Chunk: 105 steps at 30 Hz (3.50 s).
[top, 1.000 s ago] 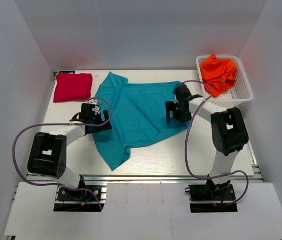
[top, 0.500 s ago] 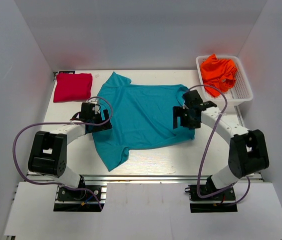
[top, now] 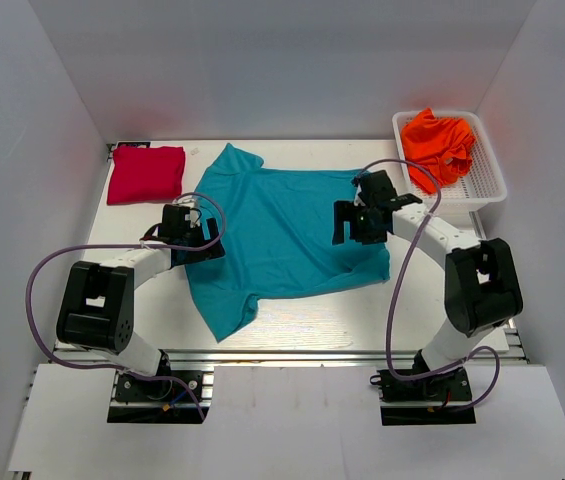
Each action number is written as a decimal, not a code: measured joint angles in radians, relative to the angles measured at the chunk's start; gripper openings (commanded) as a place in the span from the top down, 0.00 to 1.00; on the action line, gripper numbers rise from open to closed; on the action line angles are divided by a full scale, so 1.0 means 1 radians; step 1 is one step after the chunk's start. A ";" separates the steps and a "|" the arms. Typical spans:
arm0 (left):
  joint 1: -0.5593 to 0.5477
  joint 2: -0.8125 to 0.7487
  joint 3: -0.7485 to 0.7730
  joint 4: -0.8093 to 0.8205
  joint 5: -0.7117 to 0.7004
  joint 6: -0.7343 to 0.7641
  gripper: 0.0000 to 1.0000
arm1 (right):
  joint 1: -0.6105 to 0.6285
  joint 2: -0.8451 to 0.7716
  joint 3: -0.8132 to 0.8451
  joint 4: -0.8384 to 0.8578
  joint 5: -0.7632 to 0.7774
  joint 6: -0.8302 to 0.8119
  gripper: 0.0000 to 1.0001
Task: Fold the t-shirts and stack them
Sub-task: Flatten out the tshirt
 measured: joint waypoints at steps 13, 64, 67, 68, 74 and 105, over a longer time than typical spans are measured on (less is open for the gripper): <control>0.000 0.000 0.001 -0.005 -0.029 -0.013 0.00 | -0.001 -0.312 -0.357 -0.269 0.163 0.242 0.10; -0.001 -0.031 0.003 -0.194 -0.323 -0.118 0.00 | -0.027 0.668 0.698 0.127 0.630 -0.239 0.10; -0.001 -0.031 0.002 -0.201 -0.339 -0.126 0.00 | -0.057 0.668 0.698 0.130 0.653 -0.261 0.10; -0.001 -0.031 0.002 -0.204 -0.342 -0.127 0.00 | -0.069 0.668 0.698 0.133 0.658 -0.268 0.10; -0.001 -0.031 0.002 -0.219 -0.362 -0.136 0.00 | -0.153 0.668 0.720 0.147 0.657 -0.293 0.10; 0.001 0.044 0.177 -0.141 -0.167 -0.078 0.00 | -0.150 0.206 0.030 0.166 -0.172 -0.047 0.10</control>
